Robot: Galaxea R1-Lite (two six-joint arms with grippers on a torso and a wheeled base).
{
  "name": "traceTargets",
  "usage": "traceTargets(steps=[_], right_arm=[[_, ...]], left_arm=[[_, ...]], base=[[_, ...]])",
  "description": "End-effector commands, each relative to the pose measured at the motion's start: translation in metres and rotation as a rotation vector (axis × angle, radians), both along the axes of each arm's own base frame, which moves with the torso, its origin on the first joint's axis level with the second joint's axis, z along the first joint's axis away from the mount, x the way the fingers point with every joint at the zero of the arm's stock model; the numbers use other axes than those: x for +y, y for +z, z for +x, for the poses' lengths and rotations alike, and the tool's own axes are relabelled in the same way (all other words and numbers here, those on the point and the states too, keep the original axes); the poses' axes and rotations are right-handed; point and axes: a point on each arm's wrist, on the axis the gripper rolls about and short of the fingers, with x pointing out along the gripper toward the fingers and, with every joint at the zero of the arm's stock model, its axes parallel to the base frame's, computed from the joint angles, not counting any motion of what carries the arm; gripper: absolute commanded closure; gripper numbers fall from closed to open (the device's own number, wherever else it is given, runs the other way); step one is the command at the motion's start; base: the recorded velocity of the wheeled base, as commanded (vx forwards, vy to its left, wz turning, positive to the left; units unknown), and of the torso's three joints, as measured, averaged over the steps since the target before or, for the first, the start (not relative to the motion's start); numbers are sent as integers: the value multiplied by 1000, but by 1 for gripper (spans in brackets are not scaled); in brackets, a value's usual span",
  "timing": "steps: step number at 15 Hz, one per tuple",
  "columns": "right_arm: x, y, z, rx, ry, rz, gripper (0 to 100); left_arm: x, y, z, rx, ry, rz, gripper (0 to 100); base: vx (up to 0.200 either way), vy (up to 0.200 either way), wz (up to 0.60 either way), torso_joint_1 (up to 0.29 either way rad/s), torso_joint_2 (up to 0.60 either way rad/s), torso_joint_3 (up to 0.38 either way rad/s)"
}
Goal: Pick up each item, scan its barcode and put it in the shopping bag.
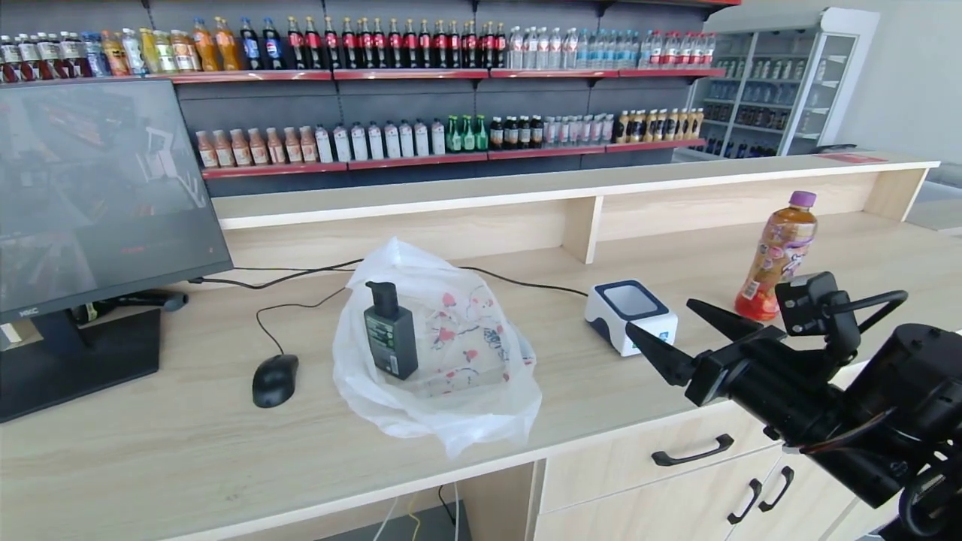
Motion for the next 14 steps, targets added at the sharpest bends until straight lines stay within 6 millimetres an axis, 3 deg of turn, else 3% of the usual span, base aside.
traceTargets(steps=[1, 14], right_arm=[[0, 0, 1, 1, 0, 0, 0], [-4, -4, -10, 27, -1, -10, 0]], left_arm=[[0, 0, 0, -1, 2, -3, 100], [0, 0, 0, -2, 2, -6, 100]], base=[[0, -200, 0, 17, 7, 7], [0, -200, 0, 3, 2, 4]])
